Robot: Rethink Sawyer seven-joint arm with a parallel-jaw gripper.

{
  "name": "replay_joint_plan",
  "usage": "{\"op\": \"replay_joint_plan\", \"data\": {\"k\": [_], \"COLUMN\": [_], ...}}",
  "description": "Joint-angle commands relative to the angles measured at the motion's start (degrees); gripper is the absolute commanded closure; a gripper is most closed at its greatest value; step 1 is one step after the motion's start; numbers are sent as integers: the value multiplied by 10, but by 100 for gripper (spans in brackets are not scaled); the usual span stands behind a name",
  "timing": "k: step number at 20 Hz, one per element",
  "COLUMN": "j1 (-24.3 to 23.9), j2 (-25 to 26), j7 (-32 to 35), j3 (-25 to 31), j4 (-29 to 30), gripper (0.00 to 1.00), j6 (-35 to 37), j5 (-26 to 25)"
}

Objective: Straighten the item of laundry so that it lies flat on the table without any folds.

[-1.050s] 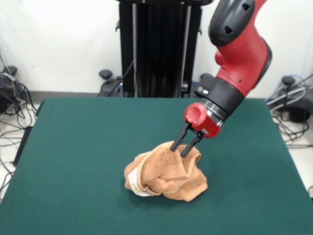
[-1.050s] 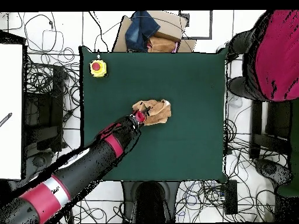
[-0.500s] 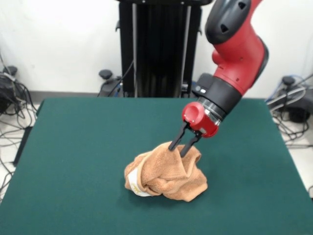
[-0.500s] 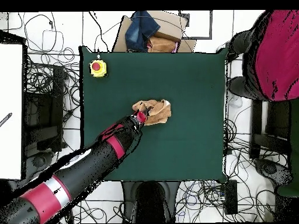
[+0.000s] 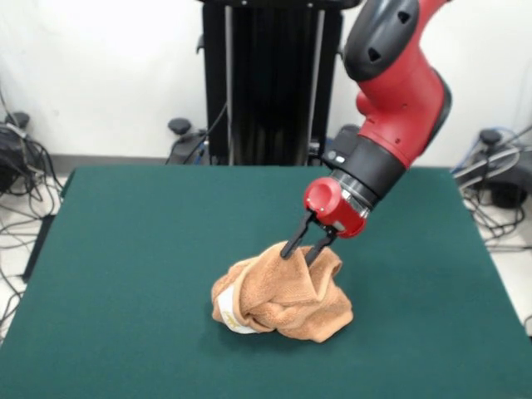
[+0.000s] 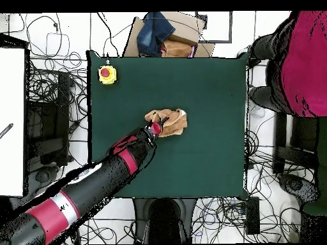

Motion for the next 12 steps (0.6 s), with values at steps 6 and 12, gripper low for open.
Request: {"op": "replay_joint_plan", "data": {"k": [6,12], "j1": [-16,-10], "j2": [31,20], "j7": [119,139], "j3": [23,30], "j4": [-25,-1], "gripper": [0,0], "j6": [-46,-86], "j5": [46,64]}}
